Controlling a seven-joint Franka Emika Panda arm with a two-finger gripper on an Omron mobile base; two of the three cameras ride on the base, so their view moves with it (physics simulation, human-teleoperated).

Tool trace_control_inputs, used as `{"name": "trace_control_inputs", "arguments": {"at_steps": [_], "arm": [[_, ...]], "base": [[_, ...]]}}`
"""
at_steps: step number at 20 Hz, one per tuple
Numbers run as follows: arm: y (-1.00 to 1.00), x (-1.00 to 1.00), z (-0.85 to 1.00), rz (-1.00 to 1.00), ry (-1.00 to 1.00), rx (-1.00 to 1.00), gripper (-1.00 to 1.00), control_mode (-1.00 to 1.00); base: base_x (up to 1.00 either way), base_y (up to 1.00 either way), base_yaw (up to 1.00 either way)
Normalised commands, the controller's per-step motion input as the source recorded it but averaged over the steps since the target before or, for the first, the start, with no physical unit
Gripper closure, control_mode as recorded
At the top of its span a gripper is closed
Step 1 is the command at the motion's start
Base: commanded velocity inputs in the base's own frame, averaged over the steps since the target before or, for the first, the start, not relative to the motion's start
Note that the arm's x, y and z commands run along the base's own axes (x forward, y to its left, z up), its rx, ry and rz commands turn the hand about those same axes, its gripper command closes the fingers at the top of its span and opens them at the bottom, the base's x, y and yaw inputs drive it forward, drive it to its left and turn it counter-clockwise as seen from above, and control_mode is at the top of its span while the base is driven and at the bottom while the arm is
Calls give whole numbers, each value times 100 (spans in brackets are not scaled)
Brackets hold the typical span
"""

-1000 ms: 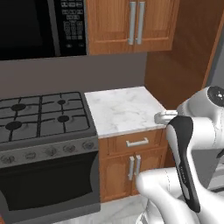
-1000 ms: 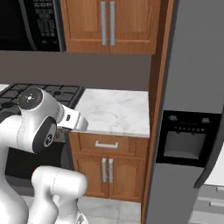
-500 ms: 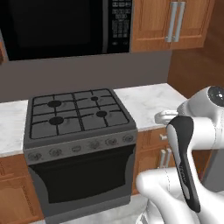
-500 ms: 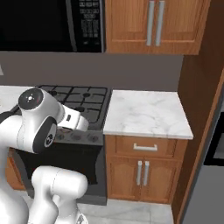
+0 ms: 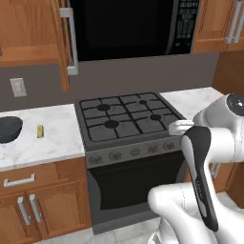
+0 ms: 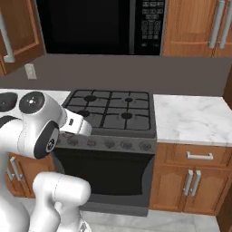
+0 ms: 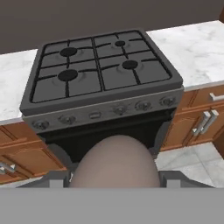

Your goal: Pick the egg and butter from the fridge and place them by the bowl for mixing.

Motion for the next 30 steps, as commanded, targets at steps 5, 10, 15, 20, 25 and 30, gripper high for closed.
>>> {"name": "trace_control_inputs", "arguments": {"at_steps": [5, 10, 15, 20, 25, 30], "arm": [[0, 0, 0, 0, 0, 0, 100, 100], [0, 0, 0, 0, 0, 0, 100, 100], [0, 0, 0, 0, 0, 0, 100, 100], [0, 0, 0, 0, 0, 0, 100, 100], [0, 0, 0, 0, 0, 0, 100, 100], [0, 0, 0, 0, 0, 0, 100, 100]], "base": [[12, 94, 0], [15, 94, 0], [18, 92, -1], [19, 92, -1], [37, 75, -1], [61, 25, 0]]}}
